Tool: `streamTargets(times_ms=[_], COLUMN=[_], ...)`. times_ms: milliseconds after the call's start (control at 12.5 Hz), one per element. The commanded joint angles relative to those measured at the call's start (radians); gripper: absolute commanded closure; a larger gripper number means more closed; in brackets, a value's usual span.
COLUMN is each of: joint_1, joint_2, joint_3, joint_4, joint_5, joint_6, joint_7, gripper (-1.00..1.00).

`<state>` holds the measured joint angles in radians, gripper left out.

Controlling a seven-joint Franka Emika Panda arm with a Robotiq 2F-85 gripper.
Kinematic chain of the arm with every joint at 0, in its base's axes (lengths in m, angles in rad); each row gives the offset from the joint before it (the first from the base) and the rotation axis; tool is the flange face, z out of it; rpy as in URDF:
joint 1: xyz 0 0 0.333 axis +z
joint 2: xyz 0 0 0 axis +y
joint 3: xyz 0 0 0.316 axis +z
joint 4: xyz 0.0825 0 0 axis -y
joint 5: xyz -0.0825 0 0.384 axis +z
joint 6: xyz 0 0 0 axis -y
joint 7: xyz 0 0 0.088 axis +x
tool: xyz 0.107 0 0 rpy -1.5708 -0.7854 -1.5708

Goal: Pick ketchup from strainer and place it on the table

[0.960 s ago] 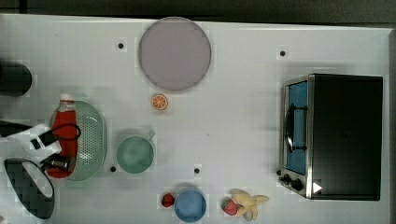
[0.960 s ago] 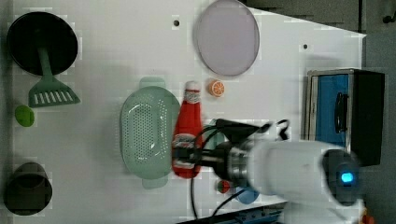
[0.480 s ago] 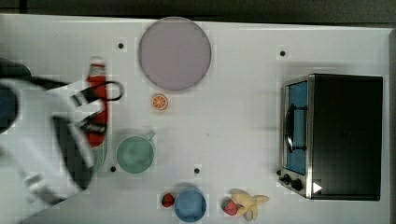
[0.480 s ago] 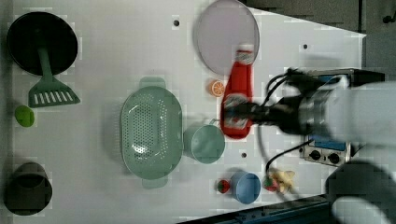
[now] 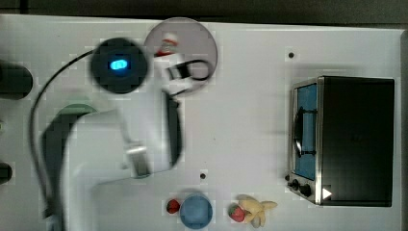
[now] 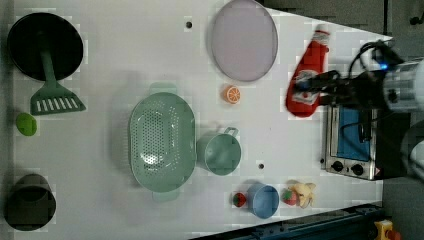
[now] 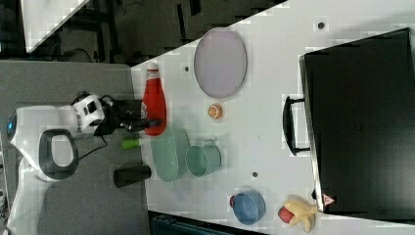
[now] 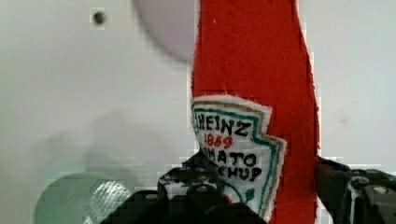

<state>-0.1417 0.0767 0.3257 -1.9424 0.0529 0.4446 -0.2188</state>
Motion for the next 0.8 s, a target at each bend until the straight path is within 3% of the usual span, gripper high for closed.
streamTargets(times_ms=[80, 400, 800], joint_1=[-0.03, -0.035, -0.036], joint_2=[-0.014, -0.012, 0.015], joint_3=[-0.073, -0.182, -0.216], joint_4=[0.001, -0.073, -0.236], joint_5=[0.001, 0.001, -0.007], joint_6=[-0.018, -0.018, 0.103], joint_7=[-0.159, -0.19, -0.19], gripper=[-0.22, -0.22, -0.22])
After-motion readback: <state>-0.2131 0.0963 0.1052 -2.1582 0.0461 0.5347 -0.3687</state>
